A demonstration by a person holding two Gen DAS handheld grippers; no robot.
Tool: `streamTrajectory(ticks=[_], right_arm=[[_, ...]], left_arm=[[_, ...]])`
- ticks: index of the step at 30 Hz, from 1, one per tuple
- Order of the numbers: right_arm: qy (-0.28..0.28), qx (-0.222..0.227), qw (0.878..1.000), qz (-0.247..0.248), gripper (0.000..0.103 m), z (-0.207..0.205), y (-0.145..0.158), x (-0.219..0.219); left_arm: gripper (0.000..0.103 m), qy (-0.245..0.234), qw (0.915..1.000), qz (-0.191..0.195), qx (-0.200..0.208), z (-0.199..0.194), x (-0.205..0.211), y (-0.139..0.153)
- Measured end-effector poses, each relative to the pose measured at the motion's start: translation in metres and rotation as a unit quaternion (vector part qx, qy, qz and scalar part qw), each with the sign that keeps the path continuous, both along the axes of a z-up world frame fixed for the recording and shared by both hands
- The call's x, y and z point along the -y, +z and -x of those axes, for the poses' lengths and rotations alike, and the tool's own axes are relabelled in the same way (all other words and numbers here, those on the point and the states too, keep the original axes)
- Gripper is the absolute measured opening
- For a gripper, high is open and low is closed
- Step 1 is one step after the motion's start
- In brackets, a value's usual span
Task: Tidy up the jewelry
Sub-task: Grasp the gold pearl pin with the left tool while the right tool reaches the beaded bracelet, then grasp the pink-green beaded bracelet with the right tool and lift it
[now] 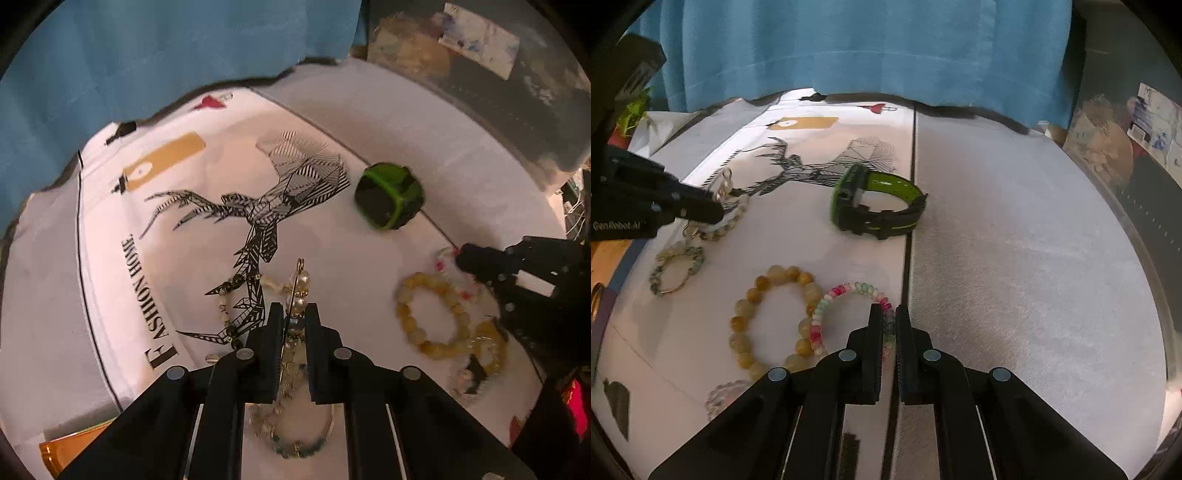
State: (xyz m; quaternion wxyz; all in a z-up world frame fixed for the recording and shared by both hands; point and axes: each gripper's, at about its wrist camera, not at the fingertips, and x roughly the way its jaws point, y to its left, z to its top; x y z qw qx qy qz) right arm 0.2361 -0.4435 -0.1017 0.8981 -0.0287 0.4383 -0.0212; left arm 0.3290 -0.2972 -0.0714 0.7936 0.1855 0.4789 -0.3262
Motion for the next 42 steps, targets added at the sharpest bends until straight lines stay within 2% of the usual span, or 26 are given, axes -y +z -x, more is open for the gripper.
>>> streamTrajectory(ticks=[5, 11, 14, 19, 24, 31, 37, 42], right_arm=[[-0.013, 0.026, 1.0, -0.004, 0.007, 0.013, 0.024, 0.003], [-0.022, 0.066, 0.998, -0.003, 0.007, 0.04, 0.07, 0.003], [-0.026, 0.082, 0.996, 0.001, 0.007, 0.055, 0.093, 0.0], [-0.02, 0.107, 0.994, -0.006, 0.007, 0.098, 0.125, -0.019], [-0.002, 0.114, 0.993, -0.012, 0.007, 0.155, 0.137, -0.054], [0.038, 0.091, 0.995, -0.018, 0.007, 0.231, 0.123, -0.115], [0.07, 0.075, 0.994, -0.029, 0.007, 0.277, 0.118, -0.153], [0.087, 0.08, 0.993, -0.026, 0.007, 0.302, 0.123, -0.172]], left_arm=[[0.009, 0.013, 0.9988, 0.046, 0.007, 0.015, -0.02, 0.036], [0.009, 0.033, 0.9936, 0.102, 0.035, 0.045, -0.053, 0.089], [0.009, 0.042, 0.99, 0.123, 0.055, 0.069, -0.071, 0.116], [0.009, 0.059, 0.9855, 0.143, 0.071, 0.12, -0.103, 0.14], [0.009, 0.074, 0.982, 0.157, 0.076, 0.184, -0.138, 0.147], [0.009, 0.098, 0.9785, 0.168, 0.067, 0.278, -0.186, 0.133], [0.009, 0.125, 0.9743, 0.168, 0.084, 0.334, -0.217, 0.127], [0.009, 0.144, 0.969, 0.175, 0.098, 0.362, -0.235, 0.126]])
